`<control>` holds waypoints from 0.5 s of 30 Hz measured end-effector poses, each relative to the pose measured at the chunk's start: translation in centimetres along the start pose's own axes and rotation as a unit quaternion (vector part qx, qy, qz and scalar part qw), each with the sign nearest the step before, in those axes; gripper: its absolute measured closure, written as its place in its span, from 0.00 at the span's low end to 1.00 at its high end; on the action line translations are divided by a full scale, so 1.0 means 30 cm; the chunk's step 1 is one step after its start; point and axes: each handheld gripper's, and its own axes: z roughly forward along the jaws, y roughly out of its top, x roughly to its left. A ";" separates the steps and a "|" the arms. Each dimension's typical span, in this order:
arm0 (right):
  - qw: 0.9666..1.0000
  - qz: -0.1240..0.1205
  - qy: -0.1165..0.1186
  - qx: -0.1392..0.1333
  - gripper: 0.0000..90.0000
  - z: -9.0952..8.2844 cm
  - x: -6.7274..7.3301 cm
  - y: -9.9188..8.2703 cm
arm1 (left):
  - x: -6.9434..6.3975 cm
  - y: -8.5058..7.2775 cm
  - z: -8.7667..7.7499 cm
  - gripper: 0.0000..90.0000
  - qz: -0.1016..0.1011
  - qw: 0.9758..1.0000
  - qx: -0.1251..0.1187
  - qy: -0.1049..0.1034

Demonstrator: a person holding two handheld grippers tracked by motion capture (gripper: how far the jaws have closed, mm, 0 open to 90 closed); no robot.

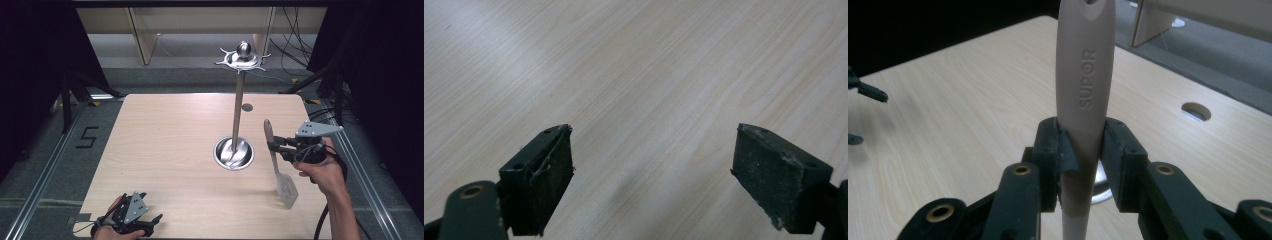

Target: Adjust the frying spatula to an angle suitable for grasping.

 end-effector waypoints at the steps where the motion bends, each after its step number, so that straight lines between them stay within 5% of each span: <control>1: 1.000 0.000 0.000 0.000 0.79 0.000 0.000 0.000 | 0.000 0.000 0.000 0.18 0.000 1.000 0.000 0.000; 15: 0.999 0.009 0.010 -0.036 0.79 -0.003 0.015 0.053 | 0.001 -0.001 0.003 0.18 0.003 1.000 0.001 0.003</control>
